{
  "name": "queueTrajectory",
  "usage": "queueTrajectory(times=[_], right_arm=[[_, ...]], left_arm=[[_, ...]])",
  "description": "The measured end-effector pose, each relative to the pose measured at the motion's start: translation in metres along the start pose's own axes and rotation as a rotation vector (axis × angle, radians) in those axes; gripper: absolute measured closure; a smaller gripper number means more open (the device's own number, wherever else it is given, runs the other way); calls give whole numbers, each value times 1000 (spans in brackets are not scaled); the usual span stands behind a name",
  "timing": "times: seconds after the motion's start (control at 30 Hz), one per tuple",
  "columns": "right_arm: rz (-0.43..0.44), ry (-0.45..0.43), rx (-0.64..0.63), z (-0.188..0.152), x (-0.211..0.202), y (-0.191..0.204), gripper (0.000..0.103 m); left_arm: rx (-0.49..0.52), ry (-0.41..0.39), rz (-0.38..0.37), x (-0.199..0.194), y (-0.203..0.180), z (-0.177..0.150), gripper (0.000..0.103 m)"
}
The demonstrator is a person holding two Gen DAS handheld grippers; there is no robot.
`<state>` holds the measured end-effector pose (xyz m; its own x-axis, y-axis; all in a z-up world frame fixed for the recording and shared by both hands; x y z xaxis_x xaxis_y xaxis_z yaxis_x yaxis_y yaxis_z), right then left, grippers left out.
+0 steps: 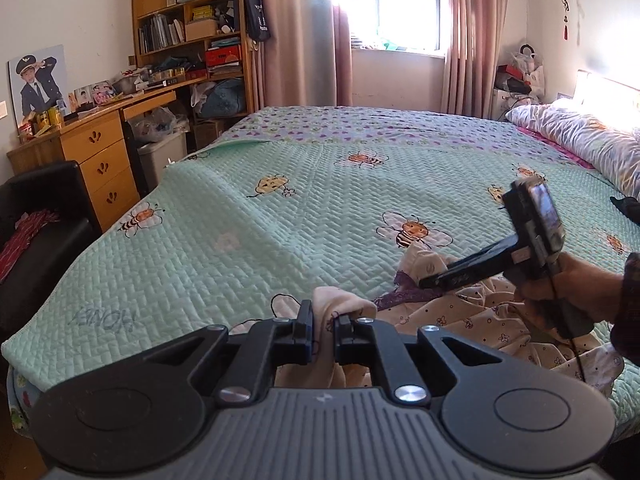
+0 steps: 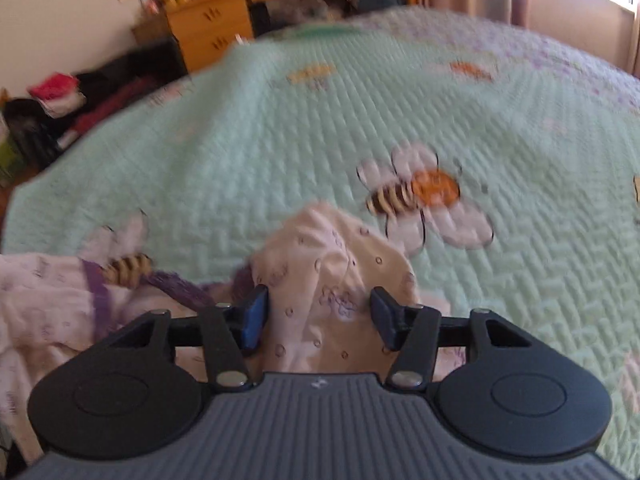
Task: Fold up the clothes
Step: 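Hold the pajama corner in the left gripper while the right gripper lifts another corner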
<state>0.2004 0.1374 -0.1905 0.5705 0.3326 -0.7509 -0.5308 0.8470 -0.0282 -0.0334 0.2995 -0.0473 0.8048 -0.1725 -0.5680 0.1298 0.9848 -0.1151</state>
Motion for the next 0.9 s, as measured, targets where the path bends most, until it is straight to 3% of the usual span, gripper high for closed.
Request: queueTrajectory(times=[0.03, 0.07, 0.17, 0.3, 0.4, 0.5, 0.6, 0.7, 0.8, 0.83, 0.87, 0.9], right_arm=[[6, -9, 6, -6, -3, 0, 92], [4, -42, 27, -10, -12, -2, 96], [-10, -165, 142, -16, -55, -27, 96], [-117, -426, 303, -17, -177, -102, 96], [-236, -596, 327, -21, -278, -152, 96], [-298, -703, 292, -18, -358, -177, 96], [-317, -741, 226, -10, -407, -182, 96], [-377, -757, 206, -11, -433, -187, 96], [-431, -729, 243, -25, -429, -206, 96], [-453, -717, 257, -32, -424, -215, 96], [-461, -707, 274, -42, -417, -221, 96], [-453, -699, 293, -53, -410, -224, 96]], left_arm=[[0, 3, 2, 2, -2, -1, 93], [3, 4, 5, 2, -3, -2, 93], [3, 8, 9, 3, -5, -4, 93], [-18, -30, 77, -8, 9, 11, 93], [-48, -101, 86, -23, 15, 39, 93], [-35, -180, 62, -34, 2, 82, 93], [33, -241, 7, -44, -29, 133, 93], [115, -169, -52, -15, -68, 128, 91], [196, -92, -111, 14, -106, 120, 77], [223, -67, -131, 23, -119, 118, 66], [261, -26, -139, 41, -131, 101, 56], [300, 16, -146, 60, -142, 84, 55]])
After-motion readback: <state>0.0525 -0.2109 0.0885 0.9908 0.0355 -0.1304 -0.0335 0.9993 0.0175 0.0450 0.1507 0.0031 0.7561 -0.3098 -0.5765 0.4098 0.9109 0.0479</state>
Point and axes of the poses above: each gripper's, at about its wrist camera, not at the fingertips, and x roughly the way its jaws point, y to its left, z to its top, the point moved 10 cm from there along x, roughly the way its jaws point, and after that the axes turned 15 degrees about -z, right-handed, at the moved point
